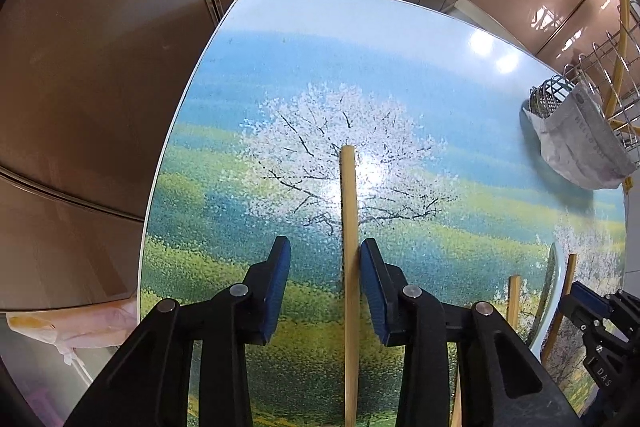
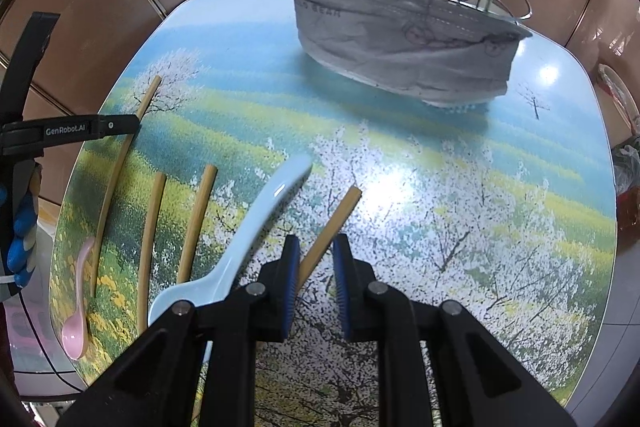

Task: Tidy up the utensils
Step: 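Close the left tool on a chopstick while the right tool grasps another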

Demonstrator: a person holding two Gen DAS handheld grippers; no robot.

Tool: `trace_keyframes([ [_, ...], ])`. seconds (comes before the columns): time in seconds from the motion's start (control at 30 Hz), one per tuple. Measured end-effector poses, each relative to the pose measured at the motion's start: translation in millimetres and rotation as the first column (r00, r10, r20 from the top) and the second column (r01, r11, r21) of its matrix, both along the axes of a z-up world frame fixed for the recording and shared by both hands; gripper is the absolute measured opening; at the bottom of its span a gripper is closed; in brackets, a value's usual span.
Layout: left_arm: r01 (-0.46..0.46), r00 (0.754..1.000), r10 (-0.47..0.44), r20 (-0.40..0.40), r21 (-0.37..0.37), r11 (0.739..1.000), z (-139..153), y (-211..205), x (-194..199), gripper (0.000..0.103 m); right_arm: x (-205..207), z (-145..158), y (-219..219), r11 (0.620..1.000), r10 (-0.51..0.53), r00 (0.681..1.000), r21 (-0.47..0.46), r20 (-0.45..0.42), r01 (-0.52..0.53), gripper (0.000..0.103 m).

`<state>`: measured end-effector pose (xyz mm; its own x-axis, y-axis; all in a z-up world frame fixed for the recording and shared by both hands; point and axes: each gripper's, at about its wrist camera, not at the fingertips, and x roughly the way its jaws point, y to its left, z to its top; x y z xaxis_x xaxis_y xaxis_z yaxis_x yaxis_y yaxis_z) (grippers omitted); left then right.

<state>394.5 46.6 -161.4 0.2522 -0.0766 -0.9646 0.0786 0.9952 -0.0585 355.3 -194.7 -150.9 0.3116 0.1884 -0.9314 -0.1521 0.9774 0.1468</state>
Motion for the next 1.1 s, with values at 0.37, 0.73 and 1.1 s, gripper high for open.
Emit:
trace_keyframes([
  [0.37,0.052,0.998,-0.053,-0.032,-0.022,0.998,-4,-14,20,0.016,8,1,21,0.993,0.095,0.995,-0.071,-0.028,-0.097,0.014],
  [0.73,0.071,0.997,-0.071,-0.023,-0.016,0.997,-10,-20,21,0.01,-1,2,24,0.975,0.171,0.984,-0.135,-0.057,-0.177,0.011],
  [1.1,0.121,0.993,-0.121,0.006,-0.003,0.993,-13,-39,-2,0.007,-37,3,-6,0.973,0.189,0.98,-0.126,-0.058,-0.195,0.011],
])
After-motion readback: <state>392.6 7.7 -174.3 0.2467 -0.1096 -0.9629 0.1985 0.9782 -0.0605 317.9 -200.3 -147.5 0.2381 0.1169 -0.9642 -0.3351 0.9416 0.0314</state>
